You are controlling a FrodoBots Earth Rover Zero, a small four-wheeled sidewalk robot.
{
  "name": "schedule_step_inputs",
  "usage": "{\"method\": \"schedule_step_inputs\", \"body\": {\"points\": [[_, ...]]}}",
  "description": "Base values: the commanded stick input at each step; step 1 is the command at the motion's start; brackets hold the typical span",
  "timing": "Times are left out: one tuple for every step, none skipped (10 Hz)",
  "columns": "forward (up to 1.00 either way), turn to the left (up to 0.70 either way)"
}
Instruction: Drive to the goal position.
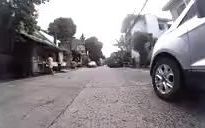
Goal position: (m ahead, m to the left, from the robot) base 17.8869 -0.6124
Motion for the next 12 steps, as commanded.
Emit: {"method": "schedule_step_inputs", "body": {"points": [[0.7, 0.0], [0.7, 0.0], [0.7, 0.0], [0.7, 0.0], [0.7, 0.0], [0.7, 0.0], [0.7, 0.0], [0.7, 0.0], [0.7, 0.0], [0.7, 0.0], [0.7, 0.0], [0.7, 0.0]]}}
